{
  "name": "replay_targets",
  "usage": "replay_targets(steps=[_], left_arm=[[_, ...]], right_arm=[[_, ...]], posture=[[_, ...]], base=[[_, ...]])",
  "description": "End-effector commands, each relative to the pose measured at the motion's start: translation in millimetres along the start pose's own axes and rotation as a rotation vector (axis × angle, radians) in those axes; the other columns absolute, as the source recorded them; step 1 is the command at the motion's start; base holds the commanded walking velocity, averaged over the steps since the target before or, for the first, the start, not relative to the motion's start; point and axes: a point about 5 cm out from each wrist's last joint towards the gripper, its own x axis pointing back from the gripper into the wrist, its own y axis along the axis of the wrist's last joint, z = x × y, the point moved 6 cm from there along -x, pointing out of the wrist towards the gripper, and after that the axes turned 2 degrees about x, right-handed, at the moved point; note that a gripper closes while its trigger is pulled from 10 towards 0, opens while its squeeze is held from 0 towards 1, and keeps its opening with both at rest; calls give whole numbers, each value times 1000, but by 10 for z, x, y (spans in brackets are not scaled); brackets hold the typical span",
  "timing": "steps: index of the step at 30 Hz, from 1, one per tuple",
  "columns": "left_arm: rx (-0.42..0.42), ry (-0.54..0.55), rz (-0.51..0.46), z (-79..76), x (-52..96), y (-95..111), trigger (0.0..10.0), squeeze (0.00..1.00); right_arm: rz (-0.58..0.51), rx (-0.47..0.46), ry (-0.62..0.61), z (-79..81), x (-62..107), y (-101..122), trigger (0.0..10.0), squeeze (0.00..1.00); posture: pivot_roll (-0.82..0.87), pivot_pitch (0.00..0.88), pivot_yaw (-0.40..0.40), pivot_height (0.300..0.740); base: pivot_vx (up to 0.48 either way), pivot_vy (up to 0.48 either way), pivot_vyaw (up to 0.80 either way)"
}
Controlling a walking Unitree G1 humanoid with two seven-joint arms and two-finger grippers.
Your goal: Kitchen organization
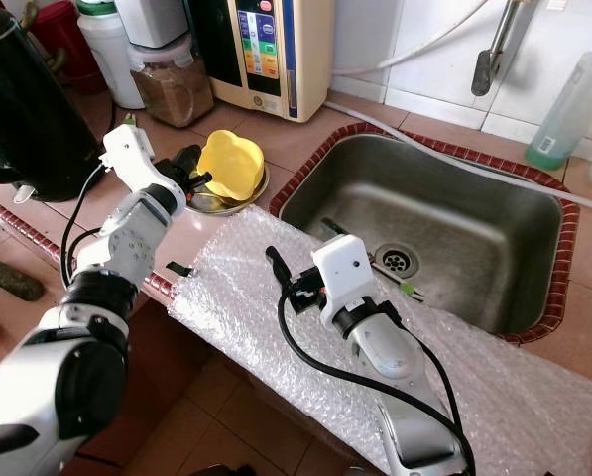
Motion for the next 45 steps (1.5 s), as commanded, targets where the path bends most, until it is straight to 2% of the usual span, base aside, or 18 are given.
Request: replay_targets(steps=[1,2,3,4,6,7,12,16,19,20,22,23,24,25,26,30,35,45], left_arm=[[-68,-10,-13,-12,35,28,7686,0],[-97,-15,-26,-29,52,40,10000,0],[-134,-12,-43,-37,72,65,10000,631],[-163,-22,-69,-65,95,102,10000,1000],[-223,-58,-123,-151,157,188,10000,1000],[-223,-58,-123,-151,157,188,10000,1000],[-325,-146,-232,-391,384,318,10000,1000],[-377,-163,-283,-488,582,343,10000,1000],[-402,-125,-271,-433,737,251,10000,1000],[-440,-113,-257,-394,812,189,10000,1000],[-444,-103,-242,-363,857,146,10000,1000],[-446,-83,-212,-313,925,83,10000,1000],[-452,-66,-196,-275,957,51,10000,1000],[-458,-54,-185,-255,982,31,10000,1000],[-462,-50,-177,-242,1011,11,10000,1000],[-470,-20,-142,-188,1108,-41,10000,1000],[-470,11,-123,-139,1131,-66,10000,1000],[-496,11,-113,-175,1129,3,10000,1000]], right_arm=[[-15,1,11,22,-22,32,10000,996],[-21,2,3,0,-21,45,10000,1000],[-26,3,-7,-28,-21,57,10000,996],[-29,4,-17,-61,-19,66,10000,996],[-38,15,-55,-153,-13,84,10000,1000],[-38,15,-55,-153,-13,84,10000,1000],[-51,21,-144,-344,0,124,10000,1000],[-59,39,-192,-461,27,155,10000,996],[-66,53,-228,-567,51,192,10000,965],[-65,58,-238,-596,60,197,10000,961],[-63,54,-247,-618,68,195,10000,961],[-61,47,-260,-651,81,193,10000,937],[-57,44,-266,-665,90,187,10000,855],[-55,43,-269,-673,96,182,10000,855],[-53,40,-272,-683,103,178,10000,784],[-37,30,-279,-703,124,135,10000,722],[-32,26,-273,-686,103,120,10000,694],[-43,27,-264,-675,53,152,10000,659]], posture=[[-158,69,66,740],[-157,68,65,740],[-156,68,65,740],[-154,68,65,740],[-152,67,66,740],[-152,67,66,740],[-140,71,65,740],[-133,78,63,740],[-131,84,68,740],[-132,87,70,740],[-131,88,71,740],[-130,89,71,740],[-128,91,70,740],[-126,91,69,740],[-120,91,67,740],[-109,92,64,740],[-106,92,61,740],[-106,94,70,740]], base=[[0,0,0],[0,0,0],[0,0,0],[0,0,0],[0,0,0],[0,0,0],[0,0,0],[0,0,0],[0,0,0],[0,0,0],[0,0,0],[0,0,0],[0,0,0],[0,0,0],[0,0,0],[0,0,-272],[0,0,-766],[0,0,-608]])
